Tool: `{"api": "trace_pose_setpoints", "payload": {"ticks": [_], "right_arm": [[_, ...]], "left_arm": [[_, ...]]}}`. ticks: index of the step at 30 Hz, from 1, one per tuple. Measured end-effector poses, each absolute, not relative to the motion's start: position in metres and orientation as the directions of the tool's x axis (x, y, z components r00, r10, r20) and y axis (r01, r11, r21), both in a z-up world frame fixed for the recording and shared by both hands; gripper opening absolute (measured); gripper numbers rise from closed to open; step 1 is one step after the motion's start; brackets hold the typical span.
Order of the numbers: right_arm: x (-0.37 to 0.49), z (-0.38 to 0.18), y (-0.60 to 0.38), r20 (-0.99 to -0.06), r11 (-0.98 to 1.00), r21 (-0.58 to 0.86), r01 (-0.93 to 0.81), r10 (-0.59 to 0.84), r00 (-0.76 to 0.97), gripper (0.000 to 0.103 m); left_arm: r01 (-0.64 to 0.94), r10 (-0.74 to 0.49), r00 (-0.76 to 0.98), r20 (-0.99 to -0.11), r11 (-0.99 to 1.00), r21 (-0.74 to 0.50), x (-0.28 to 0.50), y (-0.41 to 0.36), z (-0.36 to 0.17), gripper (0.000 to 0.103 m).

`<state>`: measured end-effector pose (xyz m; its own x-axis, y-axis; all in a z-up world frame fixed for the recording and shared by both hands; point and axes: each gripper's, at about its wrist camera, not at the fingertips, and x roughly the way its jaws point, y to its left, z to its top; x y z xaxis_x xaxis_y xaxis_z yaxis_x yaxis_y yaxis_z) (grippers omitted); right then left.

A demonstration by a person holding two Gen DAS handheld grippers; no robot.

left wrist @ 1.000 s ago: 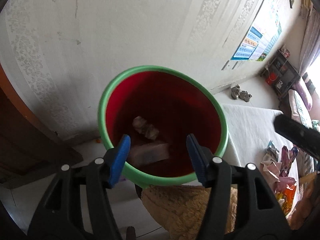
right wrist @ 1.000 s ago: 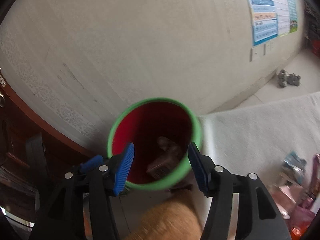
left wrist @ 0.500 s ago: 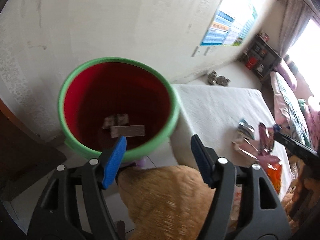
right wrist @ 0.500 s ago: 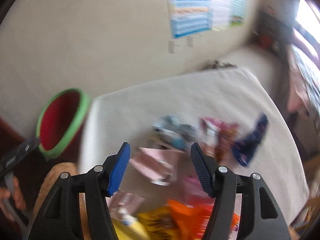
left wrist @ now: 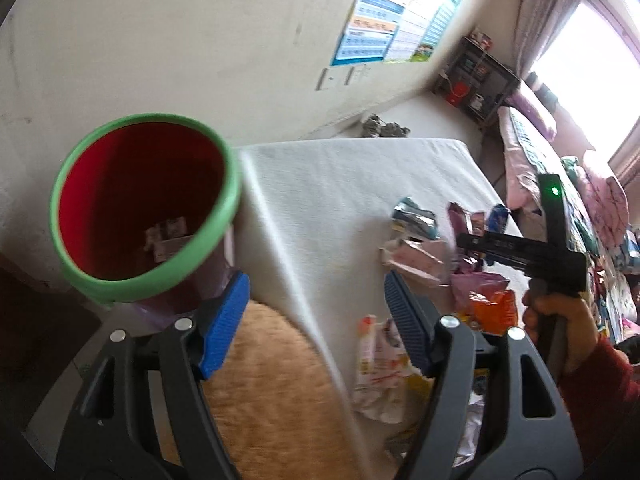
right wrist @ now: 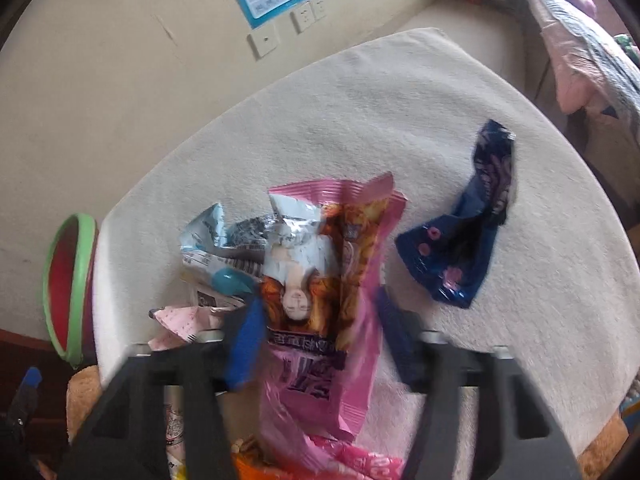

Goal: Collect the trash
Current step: 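Grasp the pink wrapper with the left tool while the right tool grasps the pink snack bag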

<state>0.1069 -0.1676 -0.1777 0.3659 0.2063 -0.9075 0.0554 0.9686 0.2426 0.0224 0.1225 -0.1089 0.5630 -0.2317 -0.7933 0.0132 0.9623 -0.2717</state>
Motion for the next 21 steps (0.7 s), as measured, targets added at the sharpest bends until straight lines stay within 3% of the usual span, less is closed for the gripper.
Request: {"api": "trace_pose_setpoints", "payload": {"ticks": [9, 21], "right_arm": [[0.052, -0.097, -0.192, -0.758, 0.964, 0.263, -0.046, 0.236, 0.609, 0.039], [0.041, -0.114, -0.242, -0.717, 0.926, 0.375, 0.047, 0.257, 0.648, 0.039]], "left_arm": [[0.123, -0.283, 0.492, -0.823, 0.959, -0.256, 0.043, 0.061, -0.123, 0.071], [0.202, -0.206, 0.363, -0.909, 0.969, -0.139, 0.099, -0.025, -0.183, 0.071]]}}
